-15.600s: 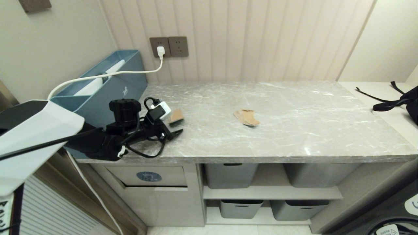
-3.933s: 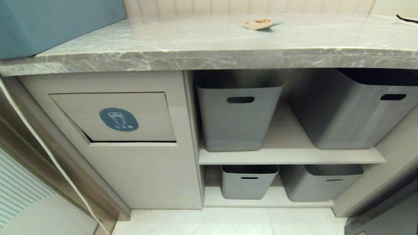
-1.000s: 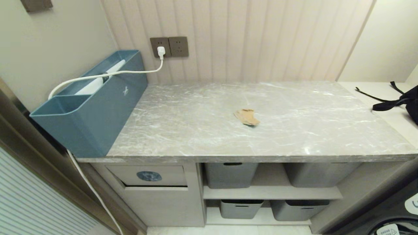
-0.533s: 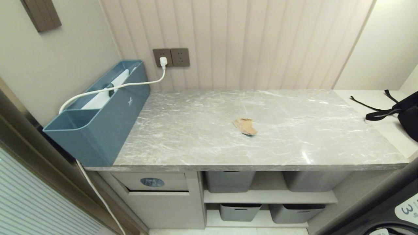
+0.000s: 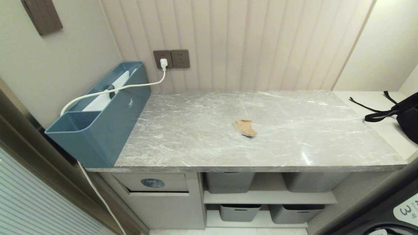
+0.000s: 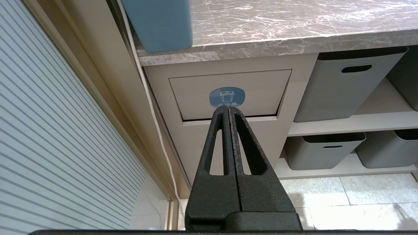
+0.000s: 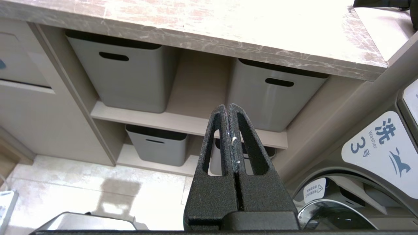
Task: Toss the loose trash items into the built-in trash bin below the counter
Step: Pick up the garbage
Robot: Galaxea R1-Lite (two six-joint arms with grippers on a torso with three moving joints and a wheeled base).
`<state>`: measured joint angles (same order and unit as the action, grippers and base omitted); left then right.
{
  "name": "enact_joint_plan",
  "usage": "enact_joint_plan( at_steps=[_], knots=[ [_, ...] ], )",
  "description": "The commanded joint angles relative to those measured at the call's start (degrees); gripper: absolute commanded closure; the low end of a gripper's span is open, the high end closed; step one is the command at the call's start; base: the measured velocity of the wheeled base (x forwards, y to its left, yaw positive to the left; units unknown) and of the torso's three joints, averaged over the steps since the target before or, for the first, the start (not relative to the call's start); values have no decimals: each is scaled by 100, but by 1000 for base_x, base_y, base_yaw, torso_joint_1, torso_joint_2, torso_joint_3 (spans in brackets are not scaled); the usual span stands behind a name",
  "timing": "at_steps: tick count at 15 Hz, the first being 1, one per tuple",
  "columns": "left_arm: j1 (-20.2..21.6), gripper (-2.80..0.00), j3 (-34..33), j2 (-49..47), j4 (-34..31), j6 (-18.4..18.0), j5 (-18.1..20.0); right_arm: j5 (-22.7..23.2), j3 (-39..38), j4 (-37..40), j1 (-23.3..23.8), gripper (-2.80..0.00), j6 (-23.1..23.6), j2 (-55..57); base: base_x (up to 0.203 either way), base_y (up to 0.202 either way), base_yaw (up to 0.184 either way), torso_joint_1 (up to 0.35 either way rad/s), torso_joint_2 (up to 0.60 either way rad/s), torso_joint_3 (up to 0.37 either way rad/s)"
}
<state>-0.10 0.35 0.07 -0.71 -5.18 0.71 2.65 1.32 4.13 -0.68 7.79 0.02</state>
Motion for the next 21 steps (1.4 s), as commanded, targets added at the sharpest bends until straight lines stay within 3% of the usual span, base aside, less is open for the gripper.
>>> enact_joint_plan(
  at_steps=[1, 5, 8, 11, 13, 16, 19, 21],
  knots=[
    [1, 0, 0, 1, 0, 0, 0, -5, 70, 25, -2, 0, 88, 56, 0, 0, 0, 0, 0, 0],
    [1, 0, 0, 1, 0, 0, 0, -3, 1367, -3, -8, 0, 31, 1221, 0, 0, 0, 0, 0, 0],
    [1, 0, 0, 1, 0, 0, 0, 285, 2611, -335, -115, 0, -428, 3619, 0, 0, 0, 0, 0, 0],
    [1, 0, 0, 1, 0, 0, 0, 870, 3304, -1365, -708, 0, -1201, 5717, 0, 0, 0, 0, 0, 0],
    [1, 0, 0, 1, 0, 0, 0, 1065, 3620, -2423, -1148, 0, -2256, 6982, 0, 0, 0, 0, 0, 0],
    [1, 0, 0, 1, 0, 0, 0, 929, 4183, -3441, -1957, 0, -4508, 8440, 0, 0, 0, 0, 0, 0],
    [1, 0, 0, 1, 0, 0, 0, 776, 4614, -3747, -2399, 0, -6316, 9340, 0, 0, 0, 0, 0, 0],
    [1, 0, 0, 1, 0, 0, 0, 685, 4839, -3670, -2462, 0, -7081, 9711, 0, 0, 0, 0, 0, 0]
  ],
)
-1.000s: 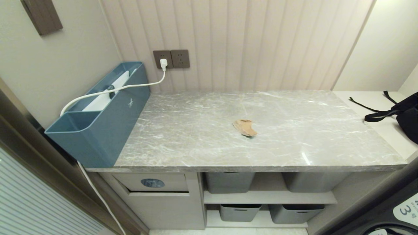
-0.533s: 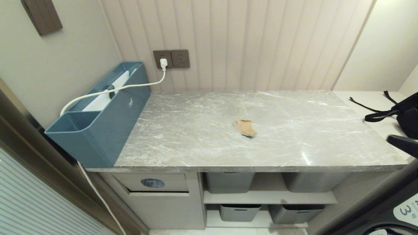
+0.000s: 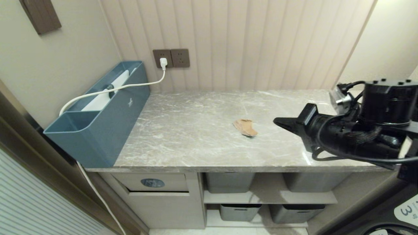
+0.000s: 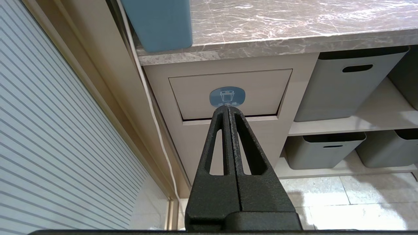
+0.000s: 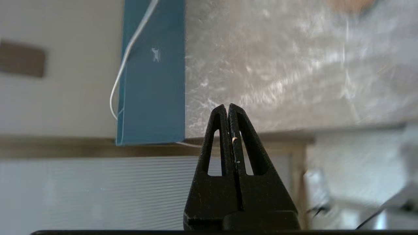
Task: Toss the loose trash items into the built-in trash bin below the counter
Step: Pick up the garbage
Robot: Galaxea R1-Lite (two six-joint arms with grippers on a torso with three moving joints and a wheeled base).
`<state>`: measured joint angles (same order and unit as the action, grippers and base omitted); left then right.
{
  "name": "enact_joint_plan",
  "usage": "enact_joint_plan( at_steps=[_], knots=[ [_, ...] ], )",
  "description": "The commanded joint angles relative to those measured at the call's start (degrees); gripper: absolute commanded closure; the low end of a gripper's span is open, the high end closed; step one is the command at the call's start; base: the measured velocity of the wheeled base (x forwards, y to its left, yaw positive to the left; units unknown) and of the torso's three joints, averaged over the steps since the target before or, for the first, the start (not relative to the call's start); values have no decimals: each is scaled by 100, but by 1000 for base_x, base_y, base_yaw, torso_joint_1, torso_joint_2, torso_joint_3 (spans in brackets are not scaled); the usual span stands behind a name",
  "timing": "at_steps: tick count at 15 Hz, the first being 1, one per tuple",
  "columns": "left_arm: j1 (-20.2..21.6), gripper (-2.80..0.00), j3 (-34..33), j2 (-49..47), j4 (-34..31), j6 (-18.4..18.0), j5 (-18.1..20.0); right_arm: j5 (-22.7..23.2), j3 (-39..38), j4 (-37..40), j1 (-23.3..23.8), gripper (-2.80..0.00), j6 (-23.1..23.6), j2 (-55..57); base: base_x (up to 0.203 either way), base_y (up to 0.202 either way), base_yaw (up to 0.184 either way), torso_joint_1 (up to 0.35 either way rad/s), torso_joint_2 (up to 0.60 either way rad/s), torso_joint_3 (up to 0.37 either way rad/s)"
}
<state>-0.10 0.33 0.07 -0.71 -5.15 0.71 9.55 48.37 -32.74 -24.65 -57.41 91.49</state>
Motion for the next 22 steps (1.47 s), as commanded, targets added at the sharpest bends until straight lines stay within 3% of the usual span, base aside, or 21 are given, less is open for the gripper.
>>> enact_joint_plan(
  at_steps=[1, 9, 10, 14, 22],
  knots=[
    [1, 0, 2, 1, 0, -4, 0, -80, 125, 177, -58, 0, -664, 661, 0, 0, 0, 0, 0, 0],
    [1, 0, 2, 1, 0, -4, 0, -237, 543, 570, 208, 0, -613, 1518, 0, 0, 0, 0, 0, 0],
    [1, 0, 2, 1, 0, -4, 0, -292, 674, 572, 225, -280, -611, 1752, 0, 0, 0, 0, 0, 0],
    [1, 0, 2, 1, 0, -4, 0, -813, 1585, 583, 350, -280, -405, 2468, 0, 0, 0, 0, 0, 0],
    [1, 0, 2, 1, 0, -4, 0, -815, 2514, 605, 411, -280, -389, 3189, 0, 0, 0, 0, 0, 0]
  ],
)
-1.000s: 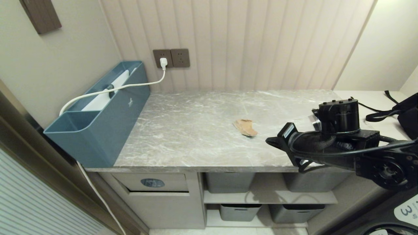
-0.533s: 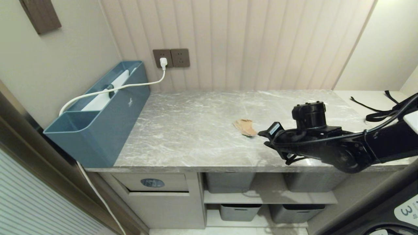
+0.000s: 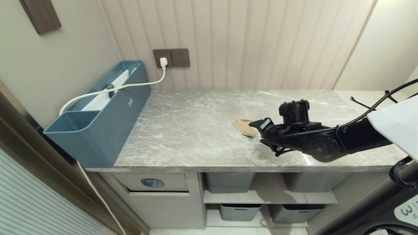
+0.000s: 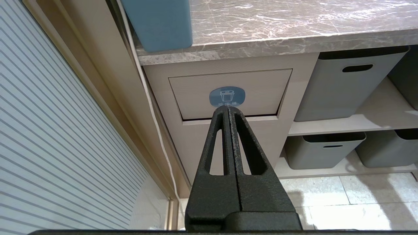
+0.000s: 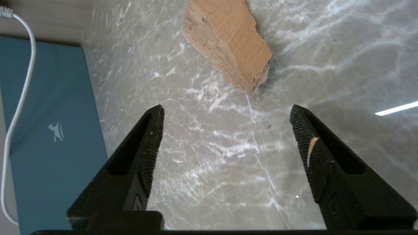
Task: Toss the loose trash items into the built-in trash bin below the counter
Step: Pick up the garbage
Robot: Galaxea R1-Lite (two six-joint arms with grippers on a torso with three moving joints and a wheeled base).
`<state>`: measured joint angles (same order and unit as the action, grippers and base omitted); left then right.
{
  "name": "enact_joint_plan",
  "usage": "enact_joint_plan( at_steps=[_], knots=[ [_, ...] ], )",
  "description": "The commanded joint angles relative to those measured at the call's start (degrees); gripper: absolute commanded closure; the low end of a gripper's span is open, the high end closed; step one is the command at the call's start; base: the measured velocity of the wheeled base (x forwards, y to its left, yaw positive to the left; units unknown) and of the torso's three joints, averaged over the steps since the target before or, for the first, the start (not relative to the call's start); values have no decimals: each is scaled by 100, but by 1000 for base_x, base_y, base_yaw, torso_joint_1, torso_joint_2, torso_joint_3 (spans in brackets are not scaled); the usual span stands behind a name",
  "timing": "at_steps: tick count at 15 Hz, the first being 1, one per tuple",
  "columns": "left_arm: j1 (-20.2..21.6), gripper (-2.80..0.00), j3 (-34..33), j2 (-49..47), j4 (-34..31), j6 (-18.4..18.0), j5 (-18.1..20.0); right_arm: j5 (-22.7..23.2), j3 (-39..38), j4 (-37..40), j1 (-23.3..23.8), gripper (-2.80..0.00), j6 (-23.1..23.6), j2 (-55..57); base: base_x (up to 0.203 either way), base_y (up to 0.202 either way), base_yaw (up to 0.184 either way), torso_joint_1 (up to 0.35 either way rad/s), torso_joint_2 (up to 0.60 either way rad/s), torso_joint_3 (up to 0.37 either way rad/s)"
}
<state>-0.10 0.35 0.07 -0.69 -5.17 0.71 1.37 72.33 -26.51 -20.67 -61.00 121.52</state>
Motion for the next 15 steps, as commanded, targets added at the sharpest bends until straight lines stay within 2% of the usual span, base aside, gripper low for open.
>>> enact_joint_plan(
  at_steps=[1, 8, 15],
  knots=[
    [1, 0, 0, 1, -1, -2, 0, 12, 202, -12, 45, -280, -17, 249, 0, 0, 0, 0, 0, 0],
    [1, 0, 0, 1, -1, -2, 0, 30, 968, -12, 62, -280, -61, 701, 0, 0, 0, 0, 0, 0],
    [1, 0, 0, 1, -1, -2, 0, 39, 1184, -3, 55, -280, -61, 958, 0, 0, 0, 0, 0, 0]
  ],
)
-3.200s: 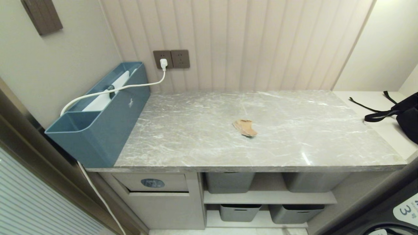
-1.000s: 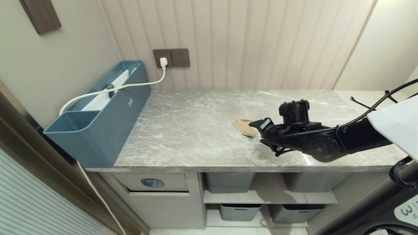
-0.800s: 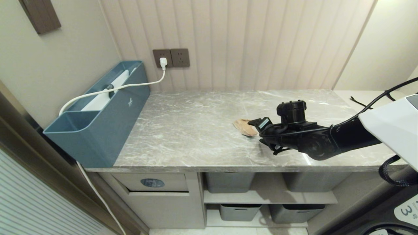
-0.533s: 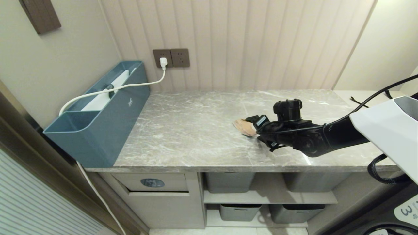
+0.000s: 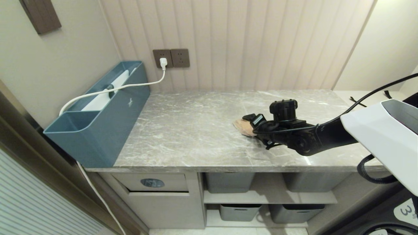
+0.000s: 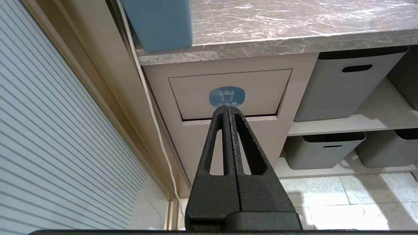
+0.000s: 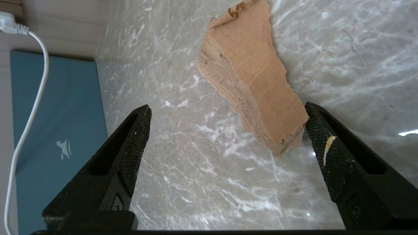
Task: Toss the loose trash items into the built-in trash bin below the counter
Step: Pick up the garbage
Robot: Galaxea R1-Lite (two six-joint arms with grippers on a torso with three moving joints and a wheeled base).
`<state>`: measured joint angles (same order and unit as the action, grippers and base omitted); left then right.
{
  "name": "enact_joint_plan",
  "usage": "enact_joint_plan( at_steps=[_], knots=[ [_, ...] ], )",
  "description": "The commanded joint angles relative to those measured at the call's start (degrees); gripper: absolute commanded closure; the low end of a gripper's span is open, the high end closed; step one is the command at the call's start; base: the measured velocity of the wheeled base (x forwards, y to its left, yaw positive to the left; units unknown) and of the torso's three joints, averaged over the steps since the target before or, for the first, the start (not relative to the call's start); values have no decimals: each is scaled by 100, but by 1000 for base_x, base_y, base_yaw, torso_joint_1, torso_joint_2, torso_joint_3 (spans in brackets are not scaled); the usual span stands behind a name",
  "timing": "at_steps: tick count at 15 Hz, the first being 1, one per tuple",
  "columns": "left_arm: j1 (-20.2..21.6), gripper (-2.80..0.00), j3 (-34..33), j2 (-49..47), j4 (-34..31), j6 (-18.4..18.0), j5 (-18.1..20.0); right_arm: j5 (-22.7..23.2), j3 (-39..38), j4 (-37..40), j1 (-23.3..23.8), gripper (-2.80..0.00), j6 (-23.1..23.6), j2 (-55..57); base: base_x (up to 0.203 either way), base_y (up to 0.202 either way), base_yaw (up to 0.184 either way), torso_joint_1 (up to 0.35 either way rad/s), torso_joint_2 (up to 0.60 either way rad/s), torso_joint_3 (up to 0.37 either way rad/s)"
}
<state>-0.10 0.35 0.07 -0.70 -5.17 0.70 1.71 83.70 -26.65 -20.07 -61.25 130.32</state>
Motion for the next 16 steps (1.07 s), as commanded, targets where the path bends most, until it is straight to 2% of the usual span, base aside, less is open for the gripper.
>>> enact_joint_plan(
  at_steps=[1, 4, 5, 16],
  knots=[
    [1, 0, 0, 1, -1, -2, 1, 14, 92, 14, -6, -280, -37, 106, 0, 0, 0, 0, 0, 0],
    [1, 0, 0, 1, -1, -2, 1, 23, 201, 168, -6, -280, -37, 160, 0, 0, 0, 0, 0, 0],
    [1, 0, 0, 1, -1, -2, 1, 23, 226, 209, -6, 0, -37, 175, 0, 0, 0, 0, 0, 0],
    [1, 0, 0, 1, -1, -2, 1, 53, 115, 309, -35, 0, -44, 146, 0, 0, 0, 0, 0, 0]
  ],
)
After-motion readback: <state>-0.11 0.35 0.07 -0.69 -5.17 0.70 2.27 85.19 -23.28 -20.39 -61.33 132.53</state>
